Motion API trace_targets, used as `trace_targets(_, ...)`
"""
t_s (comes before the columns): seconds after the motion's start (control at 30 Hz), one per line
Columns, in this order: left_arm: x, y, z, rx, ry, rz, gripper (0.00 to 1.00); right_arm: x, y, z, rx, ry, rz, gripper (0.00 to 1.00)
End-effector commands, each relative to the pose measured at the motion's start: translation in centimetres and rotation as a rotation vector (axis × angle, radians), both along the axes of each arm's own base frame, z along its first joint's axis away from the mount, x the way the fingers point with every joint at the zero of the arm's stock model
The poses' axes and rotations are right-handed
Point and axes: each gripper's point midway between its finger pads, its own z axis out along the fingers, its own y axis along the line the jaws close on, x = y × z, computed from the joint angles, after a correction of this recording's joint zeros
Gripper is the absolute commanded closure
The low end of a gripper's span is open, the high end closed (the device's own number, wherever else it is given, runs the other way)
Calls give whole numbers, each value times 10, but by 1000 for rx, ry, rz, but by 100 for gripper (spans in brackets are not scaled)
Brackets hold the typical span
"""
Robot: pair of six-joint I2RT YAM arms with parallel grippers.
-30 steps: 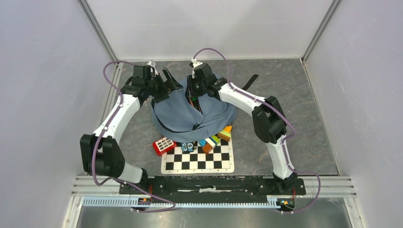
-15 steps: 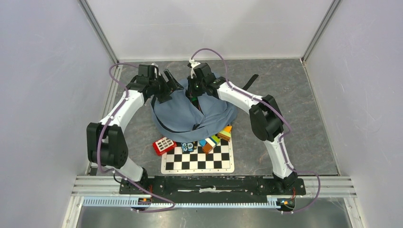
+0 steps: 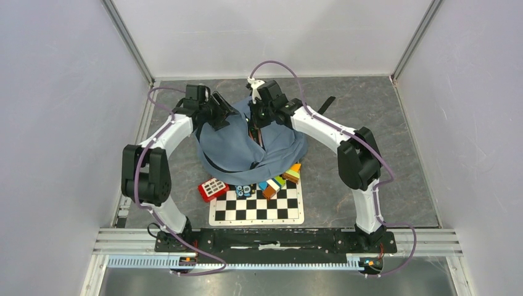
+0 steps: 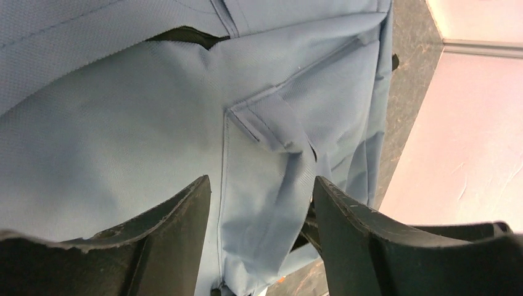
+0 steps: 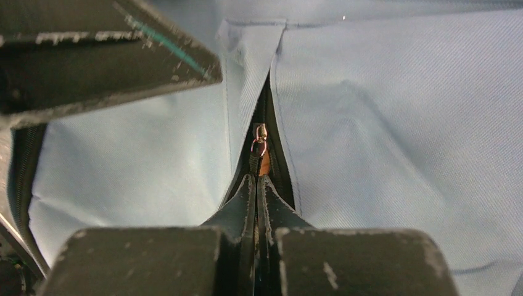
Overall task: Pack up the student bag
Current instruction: Zip the student bag at the center of the board.
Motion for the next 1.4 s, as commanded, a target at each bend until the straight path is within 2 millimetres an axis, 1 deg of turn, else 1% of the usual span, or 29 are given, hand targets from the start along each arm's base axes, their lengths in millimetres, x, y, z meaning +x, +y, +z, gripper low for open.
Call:
trace_targets(0.0, 25, -3, 7, -49, -33, 59, 33, -16, -12, 16, -33, -7, 59, 100)
trace_targets(0.17, 34, -8, -2, -63, -23, 73, 33, -28, -15, 16, -43, 21, 108, 100)
trace_targets(0.23, 36, -11, -5, -68, -20, 74, 33, -33, -17, 13, -52, 35, 119, 100)
trace_targets(0.43, 38, -20, -5, -74, -37, 64, 33, -45, -27, 6, -101, 59, 156, 100)
trace_targets(0.47, 38, -22, -5, -77, -39, 65, 34, -47, -29, 5, -109, 62, 161, 100)
trace_targets(0.53, 39, -24, -7, -87, -39, 70, 41, -54, -33, 0, -121, 74, 175, 100)
trace_targets(0.6, 40, -24, -9, -91, -39, 77, 44, -61, -38, -4, -128, 85, 191, 100)
trace_targets(0.8, 46, -20, -9, -74, -62, 97, 49, -89, -60, -19, -168, 117, 227, 100)
trace_targets(0.83, 47, -20, -9, -73, -65, 97, 49, -93, -64, -22, -177, 121, 233, 100)
trace_targets(1.0, 50, -17, -10, -42, -80, 98, 49, -113, -82, -24, -205, 107, 275, 100)
trace_targets(1.13, 49, -13, -13, -10, -83, 93, 49, -130, -96, -34, -223, 124, 288, 100)
trace_targets(1.23, 46, -12, -17, 6, -82, 77, 44, -134, -103, -37, -233, 115, 276, 100)
trace_targets(1.27, 44, -12, -17, 14, -85, 66, 40, -132, -104, -36, -236, 107, 268, 100)
trace_targets(1.3, 43, -12, -16, 26, -96, 52, 33, -130, -104, -33, -239, 98, 255, 99)
trace_targets(1.37, 39, -9, -9, 60, -129, 27, 13, -124, -102, -24, -224, 81, 235, 75)
